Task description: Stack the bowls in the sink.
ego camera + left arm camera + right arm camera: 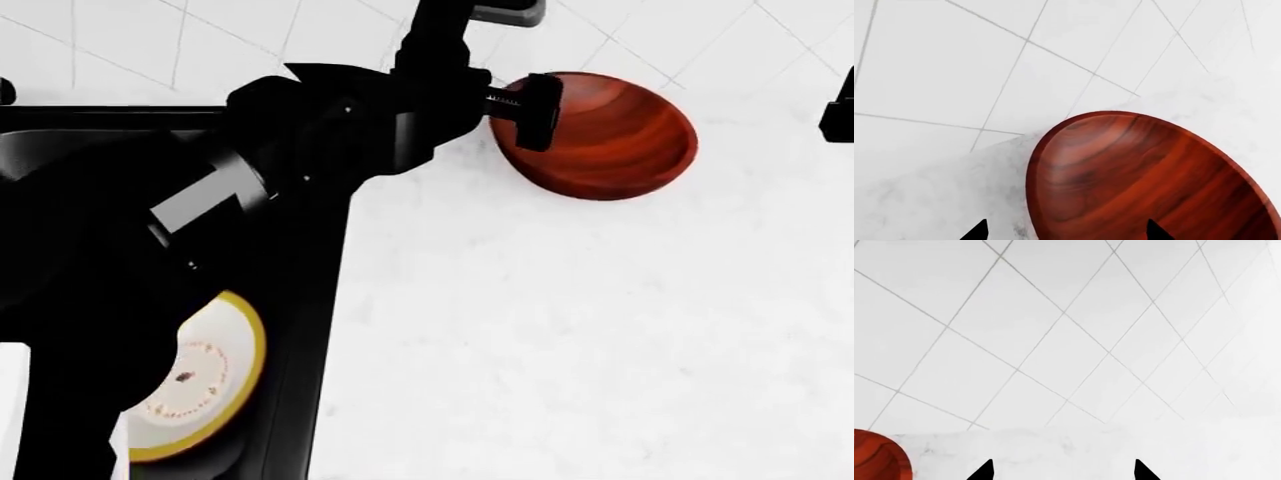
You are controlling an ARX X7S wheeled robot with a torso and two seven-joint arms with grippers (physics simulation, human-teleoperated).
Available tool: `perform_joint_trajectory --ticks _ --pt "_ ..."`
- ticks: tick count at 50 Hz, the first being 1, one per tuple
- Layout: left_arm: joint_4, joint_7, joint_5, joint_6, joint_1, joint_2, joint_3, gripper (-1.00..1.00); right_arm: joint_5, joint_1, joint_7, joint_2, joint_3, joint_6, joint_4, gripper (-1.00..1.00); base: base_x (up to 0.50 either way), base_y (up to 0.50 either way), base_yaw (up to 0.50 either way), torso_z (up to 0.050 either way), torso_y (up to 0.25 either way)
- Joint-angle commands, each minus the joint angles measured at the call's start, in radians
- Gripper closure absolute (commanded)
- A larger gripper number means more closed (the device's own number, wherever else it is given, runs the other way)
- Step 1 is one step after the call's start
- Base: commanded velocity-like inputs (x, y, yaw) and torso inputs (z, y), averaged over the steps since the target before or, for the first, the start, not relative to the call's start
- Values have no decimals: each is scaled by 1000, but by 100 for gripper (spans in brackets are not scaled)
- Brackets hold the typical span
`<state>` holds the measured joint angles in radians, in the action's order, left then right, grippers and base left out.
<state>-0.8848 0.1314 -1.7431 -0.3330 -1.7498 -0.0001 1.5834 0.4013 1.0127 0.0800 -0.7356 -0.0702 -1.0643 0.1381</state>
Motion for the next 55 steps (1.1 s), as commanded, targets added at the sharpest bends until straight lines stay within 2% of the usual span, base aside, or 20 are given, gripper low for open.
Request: perform_joint_trajectory --ticks 1,8,25,55 --pt "5 -1 8 -1 0 0 -1 -100 1 -2 1 0 -2 0 1 -100 0 0 0 0 -139" --pt "2 -1 -4 7 -4 0 -2 -100 3 -5 1 -2 -5 -1 3 -100 0 0 0 0 -81" --pt "-21 4 -199 29 -22 0 12 -100 3 -10 4 1 -3 5 -1 -100 0 0 0 0 0" --pt "1 49 -332 15 14 0 19 -100 2 -24 0 0 -7 26 -19 -100 0 0 0 0 0"
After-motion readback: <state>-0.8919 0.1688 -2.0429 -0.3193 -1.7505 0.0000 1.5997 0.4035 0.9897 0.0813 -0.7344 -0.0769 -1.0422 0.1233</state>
